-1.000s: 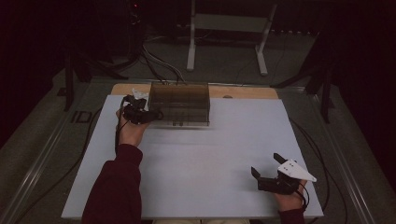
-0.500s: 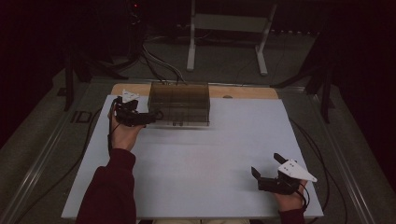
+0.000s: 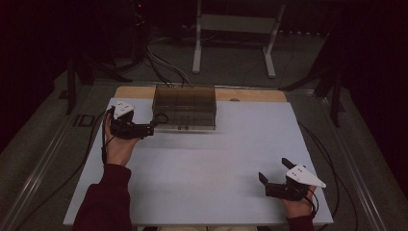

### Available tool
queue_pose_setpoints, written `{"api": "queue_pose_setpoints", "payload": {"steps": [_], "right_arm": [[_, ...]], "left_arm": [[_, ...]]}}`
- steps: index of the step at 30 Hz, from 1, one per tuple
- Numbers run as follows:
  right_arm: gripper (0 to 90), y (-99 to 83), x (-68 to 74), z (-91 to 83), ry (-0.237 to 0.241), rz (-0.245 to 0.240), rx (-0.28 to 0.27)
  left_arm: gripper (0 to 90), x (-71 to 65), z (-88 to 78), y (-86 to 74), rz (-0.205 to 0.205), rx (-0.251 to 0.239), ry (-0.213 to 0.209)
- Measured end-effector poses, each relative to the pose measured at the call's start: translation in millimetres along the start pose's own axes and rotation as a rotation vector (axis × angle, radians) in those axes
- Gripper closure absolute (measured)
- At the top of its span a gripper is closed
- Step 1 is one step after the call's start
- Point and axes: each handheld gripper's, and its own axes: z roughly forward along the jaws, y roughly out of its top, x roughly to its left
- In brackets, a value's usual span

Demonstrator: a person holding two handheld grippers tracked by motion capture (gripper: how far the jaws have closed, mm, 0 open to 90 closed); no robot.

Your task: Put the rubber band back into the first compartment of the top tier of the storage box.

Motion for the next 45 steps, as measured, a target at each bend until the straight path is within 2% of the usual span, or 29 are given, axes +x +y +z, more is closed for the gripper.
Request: {"api": "queue_pose_setpoints", "payload": {"steps": [9,18,29,35,45], "right_arm": [[0.0,0.0,0.1,0.0,0.000,-0.001,-0.001],[0.0,0.0,0.4,0.2,0.000,-0.001,-0.002],[0.0,-0.1,0.9,0.6,0.002,-0.004,0.000],[0.0,-0.1,1.3,0.7,0.004,-0.004,-0.001],[0.0,-0.3,2.1,1.5,0.008,-0.003,0.002]], "left_arm": [[0.9,-6.3,-11.2,-4.8,0.043,-0.016,-0.020],[0.9,-8.5,-21.4,-15.1,0.060,-0.047,-0.042],[0.9,-10.3,-31.9,-31.2,0.073,-0.065,-0.046],[0.9,-12.2,-36.2,-43.7,0.076,-0.065,-0.036],[1.0,-12.1,-46.4,-69.3,0.081,-0.107,-0.007]]}}
